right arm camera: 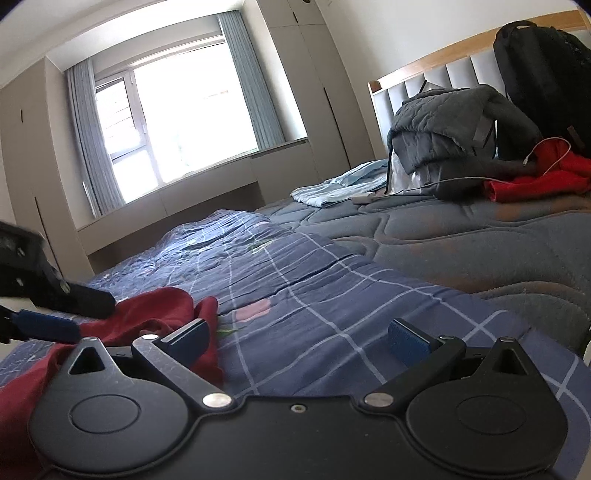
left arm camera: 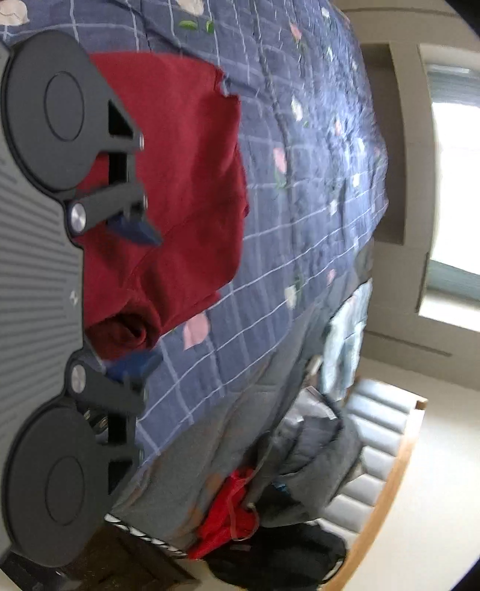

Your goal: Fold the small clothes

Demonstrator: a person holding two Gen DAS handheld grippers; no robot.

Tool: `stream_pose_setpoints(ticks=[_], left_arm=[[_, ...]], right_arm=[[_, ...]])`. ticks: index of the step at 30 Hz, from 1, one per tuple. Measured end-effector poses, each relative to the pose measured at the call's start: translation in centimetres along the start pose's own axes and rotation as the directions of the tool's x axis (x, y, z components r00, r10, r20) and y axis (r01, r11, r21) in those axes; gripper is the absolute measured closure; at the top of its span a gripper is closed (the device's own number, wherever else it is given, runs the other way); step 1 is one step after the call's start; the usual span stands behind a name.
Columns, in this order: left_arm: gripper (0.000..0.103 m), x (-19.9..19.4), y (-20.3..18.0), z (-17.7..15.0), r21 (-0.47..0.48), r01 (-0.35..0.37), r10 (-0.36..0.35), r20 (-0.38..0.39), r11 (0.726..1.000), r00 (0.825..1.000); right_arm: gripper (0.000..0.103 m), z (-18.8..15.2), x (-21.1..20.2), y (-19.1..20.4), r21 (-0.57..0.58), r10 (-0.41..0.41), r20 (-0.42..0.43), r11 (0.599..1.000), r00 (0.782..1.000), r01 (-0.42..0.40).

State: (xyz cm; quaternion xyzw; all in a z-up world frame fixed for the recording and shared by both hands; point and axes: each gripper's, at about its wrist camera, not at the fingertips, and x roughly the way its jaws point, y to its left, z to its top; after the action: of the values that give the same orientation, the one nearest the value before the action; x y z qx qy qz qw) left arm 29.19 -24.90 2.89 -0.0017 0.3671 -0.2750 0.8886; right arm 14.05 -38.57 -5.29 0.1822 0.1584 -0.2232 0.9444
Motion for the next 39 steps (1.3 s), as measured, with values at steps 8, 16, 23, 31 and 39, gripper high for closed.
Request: stream_pose_setpoints(ticks=[8,16,23,31,39], left_arm=[[0.0,-3.5,5.9,-1.2,-0.146,-0.215,0.229,0.093,0.966,0.969],[0.001,-4.5,13.4,-6.1,-0.369,-0.276,0.296,-0.002,0.888,0.955],[0.001,-4.0,15.7,-9.9,-0.517,-0.135,0.187,0.05,0.845,0.981],[0.001,-4.2,14.9,-11.0,-0.489,-0.132,0.198,0.086,0.863,0.976],[0.001,-4.9,14.8,-11.2,-0.479,-0.107,0.165,0.081,0.871,0.983]], right_arm=[[0.0,0.0,-0.5,0.8,-0.031,0.046,0.029,0.998,0.999,-0.045],[0.0,0.3,-1.4,1.7,-0.009,0.193,0.046,0.981,0.98,-0.193],[0.0,1.8,-0.3,5.6,0.04,0.267,-0.124,0.964,0.956,-0.264],[0.011,3.1,2.6,7.9,0.158,0.271,-0.218,0.958,0.937,-0.24],[0.087,2.1,2.2,7.6,0.136,0.139,-0.22,0.984,0.966,-0.111]])
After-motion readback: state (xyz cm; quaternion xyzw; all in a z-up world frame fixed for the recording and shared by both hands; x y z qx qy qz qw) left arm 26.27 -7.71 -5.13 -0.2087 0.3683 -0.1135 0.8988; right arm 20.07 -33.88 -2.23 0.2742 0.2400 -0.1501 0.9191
